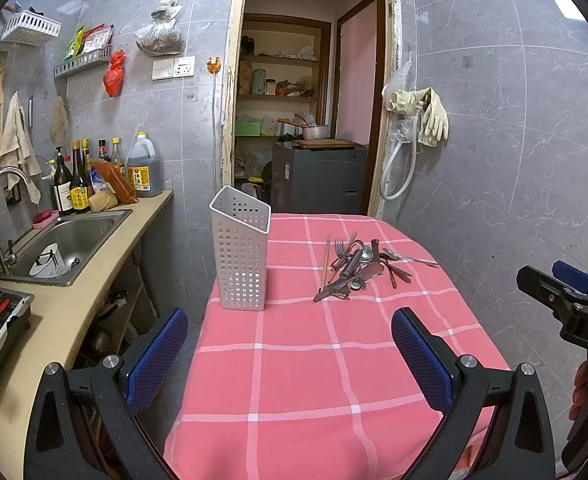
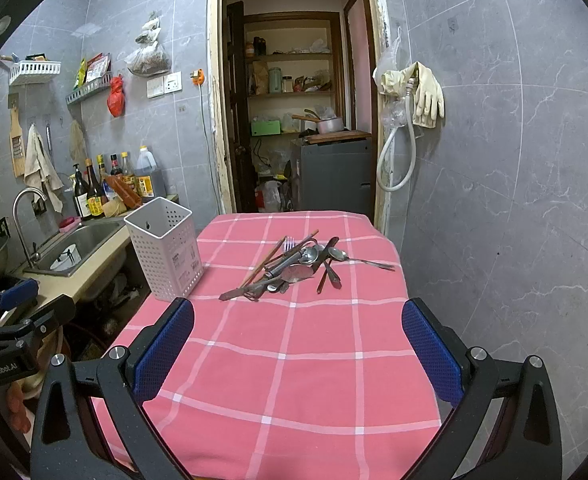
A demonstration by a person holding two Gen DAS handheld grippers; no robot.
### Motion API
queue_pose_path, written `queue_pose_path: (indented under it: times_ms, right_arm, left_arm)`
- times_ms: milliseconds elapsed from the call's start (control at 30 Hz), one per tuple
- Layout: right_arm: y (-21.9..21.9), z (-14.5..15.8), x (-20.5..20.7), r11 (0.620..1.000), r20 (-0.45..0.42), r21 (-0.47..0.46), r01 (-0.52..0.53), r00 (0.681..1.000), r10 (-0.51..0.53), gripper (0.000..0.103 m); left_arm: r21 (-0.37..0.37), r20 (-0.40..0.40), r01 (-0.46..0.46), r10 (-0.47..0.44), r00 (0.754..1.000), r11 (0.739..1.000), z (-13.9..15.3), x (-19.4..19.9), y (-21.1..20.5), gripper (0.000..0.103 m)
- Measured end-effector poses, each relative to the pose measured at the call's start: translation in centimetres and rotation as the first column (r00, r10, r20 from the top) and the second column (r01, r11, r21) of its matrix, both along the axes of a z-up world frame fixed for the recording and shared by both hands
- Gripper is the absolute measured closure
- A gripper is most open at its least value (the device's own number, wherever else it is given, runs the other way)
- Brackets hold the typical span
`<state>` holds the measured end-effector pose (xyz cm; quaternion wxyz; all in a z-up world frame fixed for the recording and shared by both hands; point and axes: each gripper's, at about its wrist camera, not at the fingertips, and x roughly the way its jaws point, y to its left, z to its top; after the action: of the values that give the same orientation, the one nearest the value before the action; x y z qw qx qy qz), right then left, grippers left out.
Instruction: Organize utensils
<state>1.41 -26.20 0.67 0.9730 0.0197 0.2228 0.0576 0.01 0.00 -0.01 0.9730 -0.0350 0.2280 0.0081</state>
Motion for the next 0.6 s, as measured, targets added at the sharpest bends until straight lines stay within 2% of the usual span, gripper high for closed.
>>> queue_pose_path:
  times_ms: [600]
  right_arm:
    - [-0.13, 0.30, 0.12, 1.000, -0.007, 0.001, 0.000, 1.000, 0.000, 0.001]
  left_arm:
    - [-0.002, -0.004, 0.001, -0.001, 1.000, 1.000, -0.01, -0.11, 0.00, 0.001]
